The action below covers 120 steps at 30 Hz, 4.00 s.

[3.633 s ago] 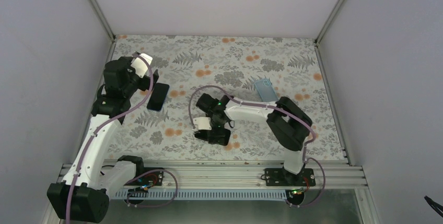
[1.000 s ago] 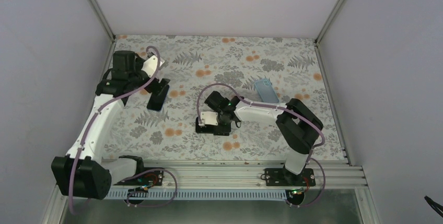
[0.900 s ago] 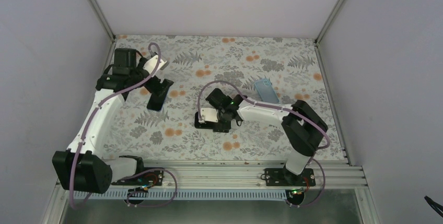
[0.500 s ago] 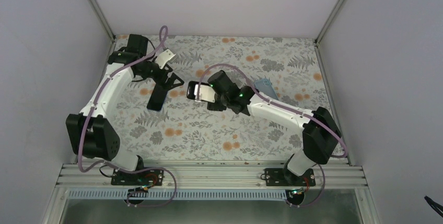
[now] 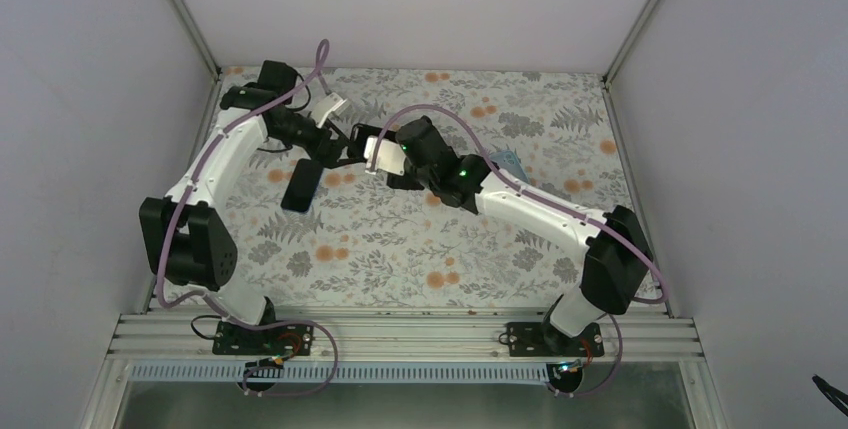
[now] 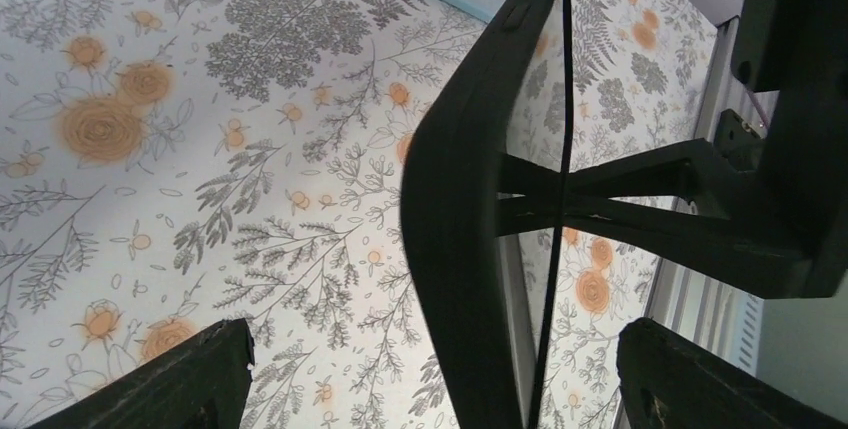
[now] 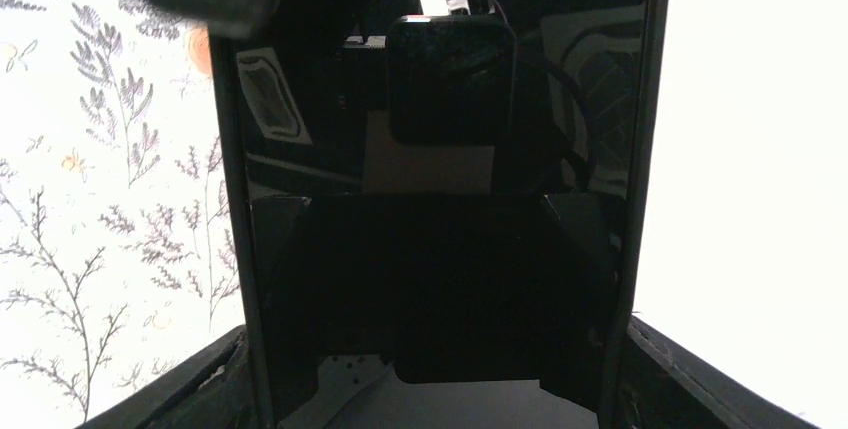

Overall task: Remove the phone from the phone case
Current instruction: Pick up the phone at the center of the board, then remove the phone case from the phone.

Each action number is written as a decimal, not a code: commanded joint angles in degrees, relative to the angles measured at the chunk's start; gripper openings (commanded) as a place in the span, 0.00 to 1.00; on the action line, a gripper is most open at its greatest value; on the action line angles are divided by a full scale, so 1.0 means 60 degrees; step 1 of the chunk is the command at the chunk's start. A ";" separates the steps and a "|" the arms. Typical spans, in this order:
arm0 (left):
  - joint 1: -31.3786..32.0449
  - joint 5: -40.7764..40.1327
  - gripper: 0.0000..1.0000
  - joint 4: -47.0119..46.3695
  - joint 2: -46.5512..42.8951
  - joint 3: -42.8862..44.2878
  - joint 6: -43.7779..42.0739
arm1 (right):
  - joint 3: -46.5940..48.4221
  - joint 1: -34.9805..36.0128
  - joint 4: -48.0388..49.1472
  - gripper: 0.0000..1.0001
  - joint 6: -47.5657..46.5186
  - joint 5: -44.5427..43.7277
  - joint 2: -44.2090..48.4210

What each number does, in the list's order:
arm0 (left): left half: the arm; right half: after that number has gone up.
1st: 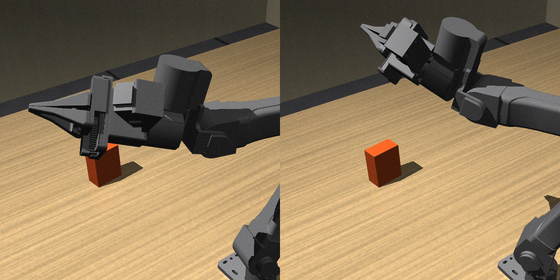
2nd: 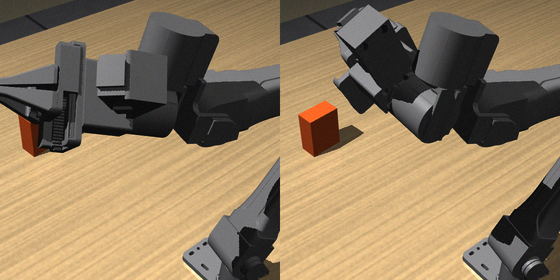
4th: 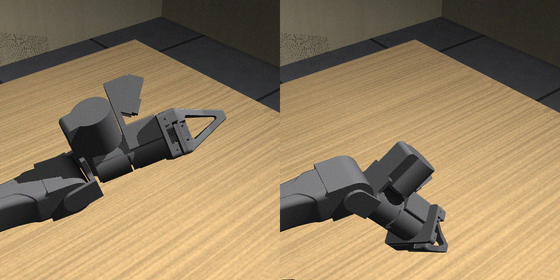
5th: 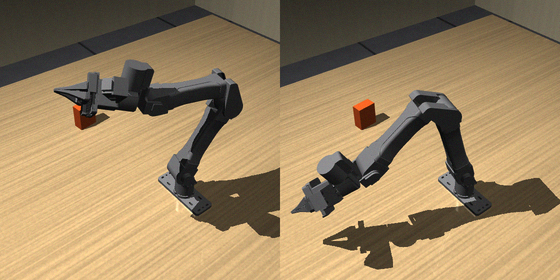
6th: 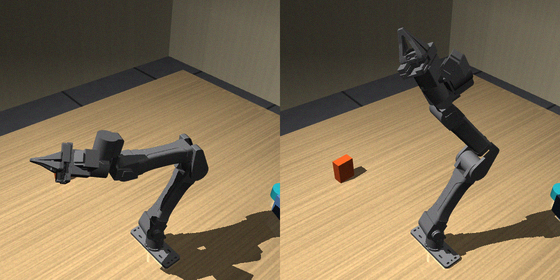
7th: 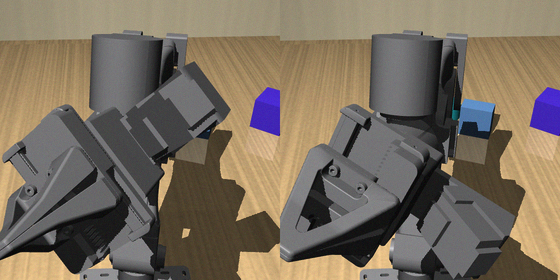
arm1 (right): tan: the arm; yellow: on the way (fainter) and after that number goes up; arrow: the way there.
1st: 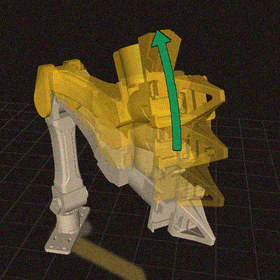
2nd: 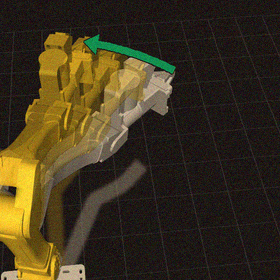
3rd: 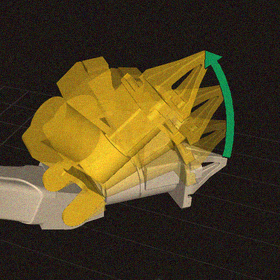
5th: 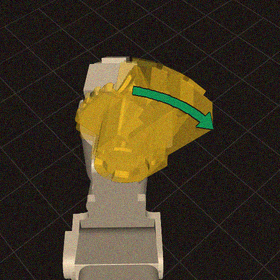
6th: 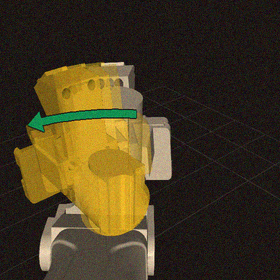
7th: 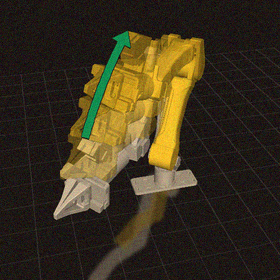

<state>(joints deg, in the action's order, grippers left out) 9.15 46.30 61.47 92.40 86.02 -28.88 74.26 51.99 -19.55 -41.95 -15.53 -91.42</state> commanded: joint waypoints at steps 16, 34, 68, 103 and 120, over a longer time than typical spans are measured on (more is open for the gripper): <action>0.0514 0.1690 0.54 0.0637 0.0519 0.1089 0.0047 | 0.0844 -0.0025 0.0712 0.70 0.0064 -0.0076 -0.0038; 0.0530 0.1503 0.02 0.1554 0.0551 0.1884 -0.1234 | 0.1620 -0.0195 -0.2654 1.00 0.0114 0.2217 0.0035; 0.1662 -0.1153 0.02 0.2091 -0.2131 0.1095 -0.3361 | 0.3896 -0.2688 -0.6790 1.00 -0.1042 0.7513 -0.1172; 0.4407 -0.2508 0.02 0.2718 -0.3570 0.0310 -0.2410 | 0.8591 -0.4056 -0.7710 1.00 -0.1259 0.7177 -0.4884; 0.4387 -0.3508 0.02 0.1526 -0.3866 0.0008 -0.2345 | 0.5519 -0.4448 -0.6717 1.00 -0.1267 0.7933 -0.3039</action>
<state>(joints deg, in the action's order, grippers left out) 35.75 26.79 77.82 70.32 86.65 -43.29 116.18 25.41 -62.83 -49.65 28.45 -118.13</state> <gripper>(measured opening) 0.112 0.997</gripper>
